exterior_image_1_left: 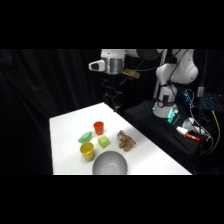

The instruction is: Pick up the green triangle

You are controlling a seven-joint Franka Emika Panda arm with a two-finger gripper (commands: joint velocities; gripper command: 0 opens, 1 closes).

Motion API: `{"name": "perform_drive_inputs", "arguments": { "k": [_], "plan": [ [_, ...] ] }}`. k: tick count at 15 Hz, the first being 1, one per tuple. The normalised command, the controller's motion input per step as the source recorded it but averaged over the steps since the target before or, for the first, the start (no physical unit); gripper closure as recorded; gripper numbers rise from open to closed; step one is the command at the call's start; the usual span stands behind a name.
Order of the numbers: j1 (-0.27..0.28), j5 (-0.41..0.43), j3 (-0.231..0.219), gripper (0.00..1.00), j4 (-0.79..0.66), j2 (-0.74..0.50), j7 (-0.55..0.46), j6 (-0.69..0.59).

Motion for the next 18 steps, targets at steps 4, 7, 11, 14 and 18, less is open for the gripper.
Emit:
{"name": "perform_drive_inputs", "arguments": {
  "k": [4,7,11,14,18],
  "plan": [
    [-0.031,-0.043,-0.008,0.0,0.07,0.07,0.0,0.09],
    [-0.087,-0.115,-0.062,0.0,0.24,0.21,-0.04,0.21],
    [-0.095,-0.127,-0.08,0.0,0.34,0.32,-0.03,0.18],
    [-0.053,-0.128,-0.06,0.0,0.35,0.38,0.01,0.17],
    [-0.017,-0.083,-0.047,0.0,0.36,0.39,0.0,0.12]
  ]
}}
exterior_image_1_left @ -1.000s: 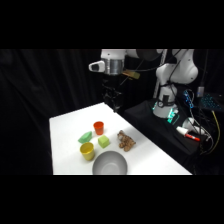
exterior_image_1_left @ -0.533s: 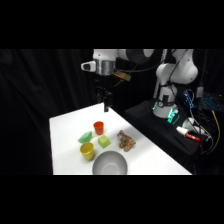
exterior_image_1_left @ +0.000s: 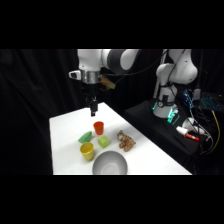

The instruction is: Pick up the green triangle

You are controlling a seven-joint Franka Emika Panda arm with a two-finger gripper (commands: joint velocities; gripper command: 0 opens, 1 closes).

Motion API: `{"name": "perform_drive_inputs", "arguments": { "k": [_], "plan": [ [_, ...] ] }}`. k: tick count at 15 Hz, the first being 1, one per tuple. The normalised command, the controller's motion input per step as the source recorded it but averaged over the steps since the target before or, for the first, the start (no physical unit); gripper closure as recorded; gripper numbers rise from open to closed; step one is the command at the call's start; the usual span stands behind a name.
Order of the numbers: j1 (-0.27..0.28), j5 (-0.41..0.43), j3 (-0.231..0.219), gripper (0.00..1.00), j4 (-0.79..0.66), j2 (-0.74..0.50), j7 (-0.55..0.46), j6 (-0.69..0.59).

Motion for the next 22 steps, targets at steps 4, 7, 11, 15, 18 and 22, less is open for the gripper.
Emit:
{"name": "perform_drive_inputs", "arguments": {
  "k": [4,7,11,15,18,22],
  "plan": [
    [-0.028,-0.043,-0.061,0.0,0.35,0.37,-0.01,0.11],
    [-0.057,0.058,-0.035,0.0,0.27,0.31,-0.07,0.12],
    [-0.054,0.125,-0.002,0.0,0.2,0.27,-0.09,0.07],
    [-0.052,0.161,0.027,0.0,0.23,0.26,-0.12,0.06],
    [-0.086,0.192,0.064,0.0,0.33,0.3,-0.17,0.07],
    [-0.087,0.134,0.058,0.0,0.4,0.33,-0.18,0.07]
  ]
}}
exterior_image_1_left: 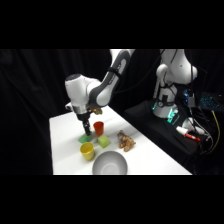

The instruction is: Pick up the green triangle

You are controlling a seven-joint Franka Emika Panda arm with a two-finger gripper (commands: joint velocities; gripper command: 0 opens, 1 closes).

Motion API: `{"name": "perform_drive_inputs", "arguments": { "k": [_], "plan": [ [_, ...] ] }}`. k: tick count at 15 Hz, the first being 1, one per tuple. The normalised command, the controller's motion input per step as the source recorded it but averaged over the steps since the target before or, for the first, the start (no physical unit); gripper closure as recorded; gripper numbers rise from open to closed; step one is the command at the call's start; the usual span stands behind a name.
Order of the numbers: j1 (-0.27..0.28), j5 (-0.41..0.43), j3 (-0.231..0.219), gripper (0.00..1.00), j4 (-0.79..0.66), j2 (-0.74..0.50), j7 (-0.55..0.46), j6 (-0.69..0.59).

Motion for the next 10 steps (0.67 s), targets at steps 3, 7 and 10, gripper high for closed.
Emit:
{"name": "perform_drive_inputs", "arguments": {
  "k": [3,7,10],
  "plan": [
    [-0.093,0.107,0.045,0.0,0.42,0.34,-0.17,0.04],
    [-0.081,0.105,0.053,0.0,0.36,0.29,-0.17,0.02],
    [-0.068,0.102,0.066,0.35,0.27,0.21,-0.17,0.0]
  ]
}}
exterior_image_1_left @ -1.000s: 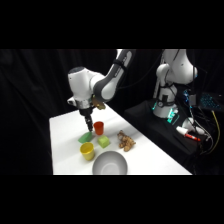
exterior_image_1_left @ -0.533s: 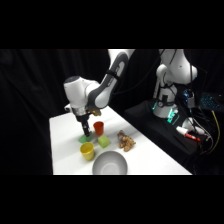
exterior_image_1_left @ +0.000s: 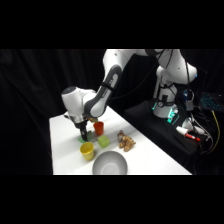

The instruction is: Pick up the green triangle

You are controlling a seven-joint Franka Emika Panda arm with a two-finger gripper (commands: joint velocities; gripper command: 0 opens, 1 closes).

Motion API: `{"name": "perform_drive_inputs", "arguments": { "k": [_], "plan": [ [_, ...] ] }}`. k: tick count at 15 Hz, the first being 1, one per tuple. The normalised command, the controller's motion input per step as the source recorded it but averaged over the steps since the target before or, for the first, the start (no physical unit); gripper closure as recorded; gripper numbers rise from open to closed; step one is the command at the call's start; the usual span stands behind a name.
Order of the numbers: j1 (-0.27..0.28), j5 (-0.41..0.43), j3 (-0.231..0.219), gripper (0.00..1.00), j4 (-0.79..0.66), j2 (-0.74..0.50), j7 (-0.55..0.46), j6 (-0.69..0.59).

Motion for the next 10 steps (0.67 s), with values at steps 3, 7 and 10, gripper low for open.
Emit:
{"name": "perform_drive_inputs", "arguments": {
  "k": [3,7,10],
  "plan": [
    [-0.057,0.088,0.052,0.59,0.23,0.12,-0.16,-0.03],
    [-0.057,0.086,0.046,0.88,0.18,0.05,-0.16,-0.08],
    [-0.06,0.102,0.053,1.0,0.1,-0.07,-0.16,-0.17]
  ]
}}
